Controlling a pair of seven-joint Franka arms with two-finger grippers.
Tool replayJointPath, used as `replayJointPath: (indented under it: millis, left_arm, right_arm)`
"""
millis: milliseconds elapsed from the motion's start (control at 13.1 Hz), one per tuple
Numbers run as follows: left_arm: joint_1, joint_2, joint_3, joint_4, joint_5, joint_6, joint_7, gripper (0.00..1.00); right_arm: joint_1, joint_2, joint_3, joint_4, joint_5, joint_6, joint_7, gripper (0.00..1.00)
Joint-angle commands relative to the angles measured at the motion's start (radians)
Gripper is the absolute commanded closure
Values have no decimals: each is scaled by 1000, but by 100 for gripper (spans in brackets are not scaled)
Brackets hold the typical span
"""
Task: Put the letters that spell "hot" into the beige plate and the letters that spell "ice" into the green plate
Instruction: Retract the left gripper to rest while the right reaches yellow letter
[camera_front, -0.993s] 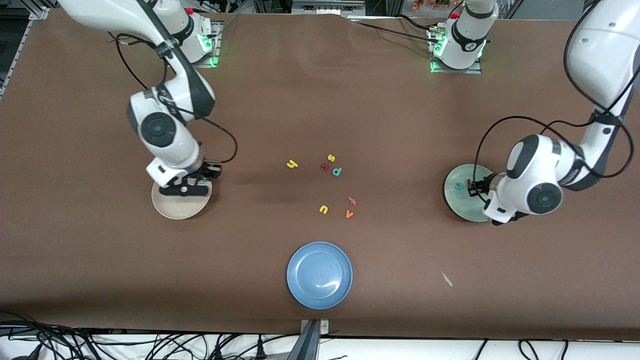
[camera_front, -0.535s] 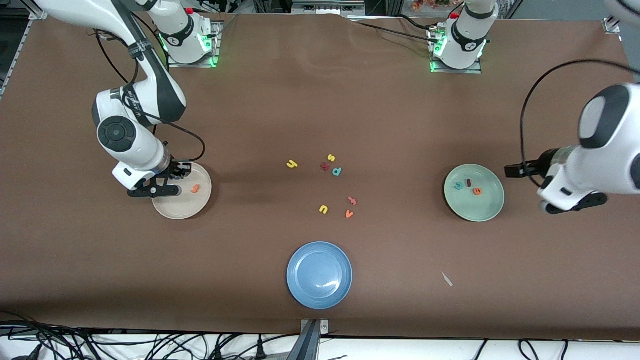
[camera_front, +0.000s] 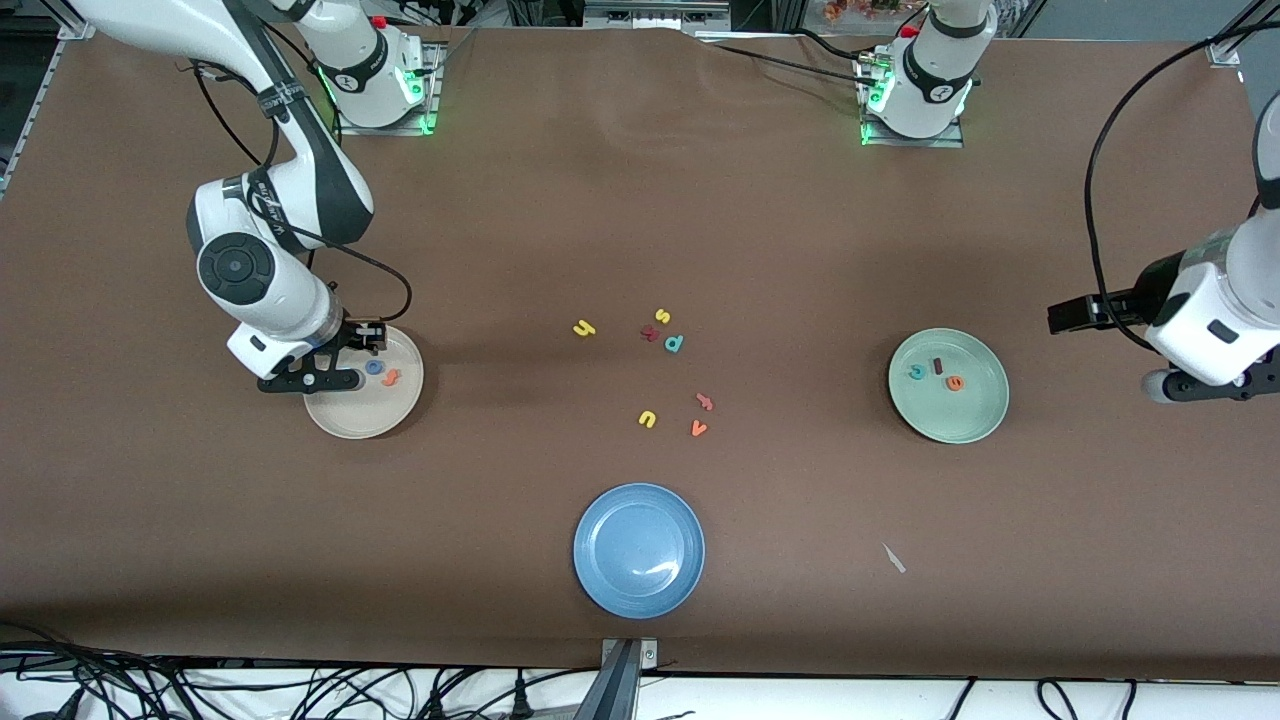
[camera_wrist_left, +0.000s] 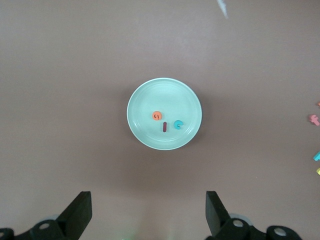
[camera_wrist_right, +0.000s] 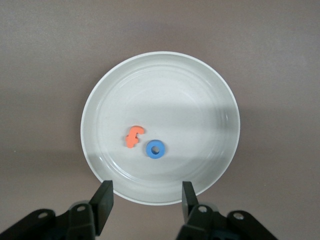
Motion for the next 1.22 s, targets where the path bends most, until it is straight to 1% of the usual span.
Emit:
replayJointPath:
  millis: [0, 76, 153, 229, 305, 382, 764, 916, 1146]
  left_arm:
    - [-196, -67, 322, 6, -210, 2, 77, 1]
    - [-269, -96, 442, -21, -267, 40, 105, 1]
    - [-285, -119, 472, -64, -279, 88, 126, 1]
    - [-279, -127, 475, -74, -286, 112, 131, 0]
    - [-249, -126, 475, -71, -291, 117, 149, 0]
    - [-224, -126, 474, -71, -309, 117, 187, 0]
    - [-209, -121, 475, -75, -325, 129, 202, 0]
    - [-206, -120, 475, -77, -323, 128, 202, 0]
    - [-196, -115, 475, -74, -322, 129, 203, 0]
  right_arm:
    - [-1, -6, 24, -16, 37, 15, 68, 37]
    - [1, 5, 56, -16, 49, 27, 106, 37]
    - [2, 14, 76, -14, 52, 49, 164, 37]
    - [4, 26, 104, -13, 52, 70, 229, 37]
    - [8, 37, 127, -10, 52, 89, 296, 37]
    - [28, 49, 135, -7, 52, 109, 359, 37]
    - [172, 101, 135, 7, 49, 222, 657, 36]
    - [231, 115, 135, 32, 40, 224, 787, 36]
    - [294, 147, 135, 65, 37, 225, 924, 36]
